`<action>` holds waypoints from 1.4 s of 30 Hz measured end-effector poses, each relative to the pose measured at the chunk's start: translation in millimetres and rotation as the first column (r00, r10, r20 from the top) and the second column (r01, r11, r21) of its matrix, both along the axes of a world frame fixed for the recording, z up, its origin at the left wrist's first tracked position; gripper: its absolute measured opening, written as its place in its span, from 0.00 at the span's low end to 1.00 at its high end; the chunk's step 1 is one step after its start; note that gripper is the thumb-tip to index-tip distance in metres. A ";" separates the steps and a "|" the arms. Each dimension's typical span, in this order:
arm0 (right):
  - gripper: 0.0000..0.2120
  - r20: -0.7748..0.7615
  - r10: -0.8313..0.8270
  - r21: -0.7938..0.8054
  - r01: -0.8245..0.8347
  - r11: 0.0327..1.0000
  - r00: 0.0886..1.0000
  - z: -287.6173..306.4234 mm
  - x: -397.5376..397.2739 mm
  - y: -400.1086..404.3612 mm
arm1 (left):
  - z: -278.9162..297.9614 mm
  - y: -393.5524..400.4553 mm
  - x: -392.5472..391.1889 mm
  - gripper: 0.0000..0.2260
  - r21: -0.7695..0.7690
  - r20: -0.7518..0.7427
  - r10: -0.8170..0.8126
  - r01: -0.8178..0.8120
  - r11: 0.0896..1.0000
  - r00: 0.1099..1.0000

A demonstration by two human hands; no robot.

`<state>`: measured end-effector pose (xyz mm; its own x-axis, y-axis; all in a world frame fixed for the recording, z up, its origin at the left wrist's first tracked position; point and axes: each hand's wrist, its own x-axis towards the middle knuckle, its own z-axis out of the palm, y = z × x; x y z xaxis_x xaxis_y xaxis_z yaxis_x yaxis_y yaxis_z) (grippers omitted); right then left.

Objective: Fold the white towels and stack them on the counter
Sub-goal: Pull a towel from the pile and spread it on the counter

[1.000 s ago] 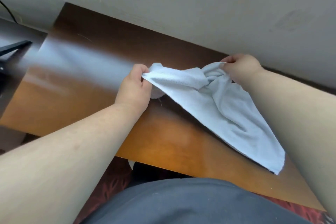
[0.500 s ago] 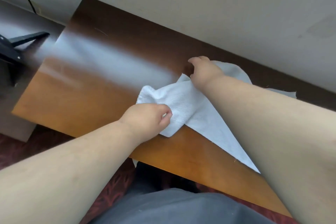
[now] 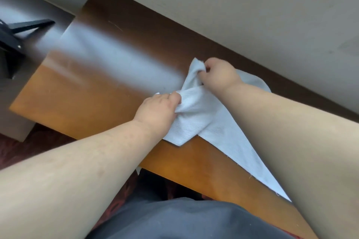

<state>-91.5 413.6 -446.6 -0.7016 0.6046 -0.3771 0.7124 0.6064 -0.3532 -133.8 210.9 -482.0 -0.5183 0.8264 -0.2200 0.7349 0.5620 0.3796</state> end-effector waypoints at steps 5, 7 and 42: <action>0.08 -0.441 -0.181 -0.096 0.155 0.983 0.879 19.7 -41.7 -15.2 | 3.0 -25.2 -7.9 0.09 -0.035 -0.049 -0.013 0.011 0.999 0.999; 0.07 -0.484 -0.154 -0.166 0.083 0.983 0.862 21.8 -61.2 -25.2 | 3.1 -35.0 -13.5 0.11 -0.047 -0.062 0.000 -0.003 0.999 0.998; 0.21 -0.102 -0.477 0.010 0.480 0.877 0.873 1.6 296.1 -4.7 | 38.0 166.4 105.6 0.17 -0.110 -0.157 -0.618 0.609 0.786 0.770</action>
